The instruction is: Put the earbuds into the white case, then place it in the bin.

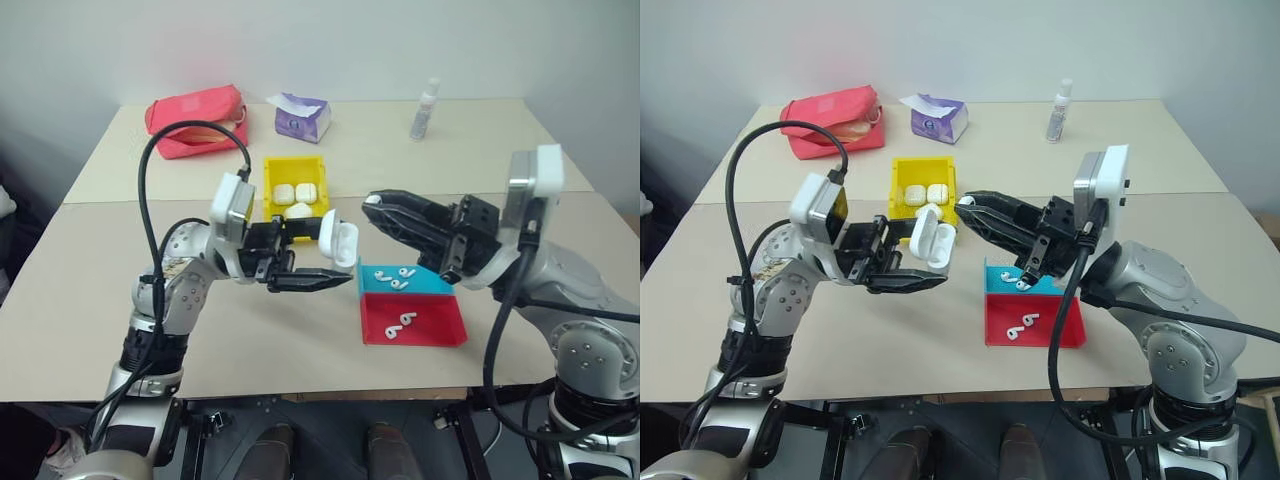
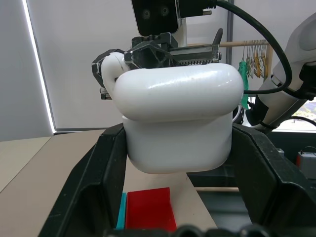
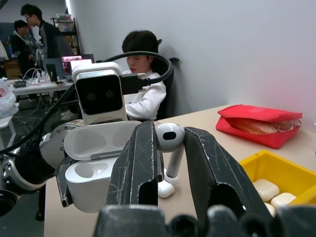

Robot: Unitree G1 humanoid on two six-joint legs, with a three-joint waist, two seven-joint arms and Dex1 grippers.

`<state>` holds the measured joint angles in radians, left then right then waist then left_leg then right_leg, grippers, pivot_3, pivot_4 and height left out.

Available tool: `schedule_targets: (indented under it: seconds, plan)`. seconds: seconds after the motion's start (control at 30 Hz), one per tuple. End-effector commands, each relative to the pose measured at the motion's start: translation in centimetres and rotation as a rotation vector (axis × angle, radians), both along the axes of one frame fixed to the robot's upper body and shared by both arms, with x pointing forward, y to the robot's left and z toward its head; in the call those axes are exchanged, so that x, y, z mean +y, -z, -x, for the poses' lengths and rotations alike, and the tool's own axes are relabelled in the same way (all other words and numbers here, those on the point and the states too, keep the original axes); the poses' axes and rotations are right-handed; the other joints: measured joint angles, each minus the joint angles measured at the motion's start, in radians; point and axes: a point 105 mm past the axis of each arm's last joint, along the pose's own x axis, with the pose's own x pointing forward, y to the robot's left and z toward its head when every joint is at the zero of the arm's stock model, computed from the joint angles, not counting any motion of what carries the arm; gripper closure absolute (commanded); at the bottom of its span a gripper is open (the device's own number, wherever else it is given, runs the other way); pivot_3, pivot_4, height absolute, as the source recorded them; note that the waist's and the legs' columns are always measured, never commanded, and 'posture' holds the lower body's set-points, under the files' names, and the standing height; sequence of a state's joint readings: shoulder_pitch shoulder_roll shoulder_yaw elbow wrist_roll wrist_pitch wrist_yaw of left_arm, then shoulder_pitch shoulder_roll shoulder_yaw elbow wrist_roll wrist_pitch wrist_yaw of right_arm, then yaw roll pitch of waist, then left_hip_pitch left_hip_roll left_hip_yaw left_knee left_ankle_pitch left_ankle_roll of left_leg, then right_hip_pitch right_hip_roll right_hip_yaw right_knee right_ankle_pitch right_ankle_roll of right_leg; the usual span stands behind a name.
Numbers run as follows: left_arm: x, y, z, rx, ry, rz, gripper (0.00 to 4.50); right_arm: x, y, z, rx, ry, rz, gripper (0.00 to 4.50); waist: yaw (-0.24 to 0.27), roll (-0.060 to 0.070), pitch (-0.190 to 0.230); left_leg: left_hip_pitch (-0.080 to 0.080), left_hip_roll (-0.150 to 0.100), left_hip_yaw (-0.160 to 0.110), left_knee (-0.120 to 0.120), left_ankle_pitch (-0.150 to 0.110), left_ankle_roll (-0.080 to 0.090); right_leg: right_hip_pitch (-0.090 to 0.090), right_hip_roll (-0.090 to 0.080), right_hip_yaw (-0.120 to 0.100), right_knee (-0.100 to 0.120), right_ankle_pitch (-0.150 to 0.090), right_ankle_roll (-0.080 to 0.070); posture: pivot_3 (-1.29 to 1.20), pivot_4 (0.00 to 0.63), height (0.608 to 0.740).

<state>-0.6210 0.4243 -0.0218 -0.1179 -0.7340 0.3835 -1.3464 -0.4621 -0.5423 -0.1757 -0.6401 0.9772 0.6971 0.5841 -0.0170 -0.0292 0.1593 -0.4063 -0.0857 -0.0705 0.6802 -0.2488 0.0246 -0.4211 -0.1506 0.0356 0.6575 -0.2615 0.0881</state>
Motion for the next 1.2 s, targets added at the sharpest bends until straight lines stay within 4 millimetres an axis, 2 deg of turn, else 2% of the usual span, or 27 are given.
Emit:
schedule_targets:
  seconds: [0.03, 0.33, 0.57, 0.7, 0.9, 1.07, 1.2]
  plan:
    - [-0.3, -0.8, 0.3, -0.026, 0.016, 0.018, 1.69, 0.0, -1.5, 1.0, -0.070, -0.030, -0.036, 3.87, 0.000, 0.000, 0.000, 0.000, 0.000, 0.000, 0.000, 0.000, 0.000, 0.000, 0.000, 0.000, 0.000, 0.000, 0.000, 0.00, 0.150, 0.740]
    - [-0.8, -1.1, 0.1, -0.018, 0.015, 0.016, 1.69, 1.1, -0.7, 1.0, -0.050, -0.050, -0.016, 3.87, -0.001, 0.000, 0.000, 0.000, 0.000, 0.000, 0.000, 0.000, 0.000, 0.000, 0.000, 0.000, 0.001, 0.000, 0.000, 0.00, 0.150, 0.740]
    - [-0.9, -1.2, 0.2, -0.022, 0.016, 0.017, 1.69, 1.2, 0.0, 0.4, -0.040, -0.028, -0.001, 3.87, -0.001, 0.000, 0.000, 0.000, 0.000, 0.000, 0.000, 0.000, 0.000, 0.000, 0.000, 0.000, 0.000, 0.000, 0.000, 0.00, 0.150, 0.740]
    - [-1.0, -1.1, 0.4, -0.011, 0.021, 0.009, 1.69, 1.1, -0.6, 0.5, -0.061, -0.027, -0.014, 3.87, -0.001, 0.000, 0.000, 0.000, 0.000, 0.000, 0.000, 0.000, 0.000, 0.000, 0.000, 0.000, 0.000, 0.000, 0.000, 0.00, 0.150, 0.740]
    - [-0.2, -0.7, 0.9, 0.008, 0.022, -0.009, 1.69, 1.1, -1.3, 0.7, -0.075, -0.037, -0.039, 3.87, -0.002, 0.000, 0.000, 0.000, 0.000, 0.000, 0.000, 0.000, 0.000, 0.000, 0.000, 0.000, 0.000, 0.000, 0.000, 0.00, 0.150, 0.740]
    - [0.6, -1.7, 1.2, 0.001, 0.018, -0.008, 1.69, 1.2, -1.3, 1.1, -0.075, -0.051, -0.048, 3.87, -0.001, 0.000, 0.000, 0.000, 0.000, 0.000, 0.000, 0.000, 0.000, 0.000, 0.000, 0.000, 0.000, 0.000, 0.000, 0.00, 0.150, 0.740]
    - [0.5, -2.6, 1.1, -0.008, 0.008, 0.002, 1.69, 1.4, -0.6, 0.9, -0.057, -0.048, -0.022, 3.87, -0.001, 0.000, 0.000, 0.000, 0.000, 0.000, 0.000, 0.000, 0.000, 0.000, 0.000, 0.000, 0.000, 0.000, 0.000, 0.00, 0.150, 0.740]
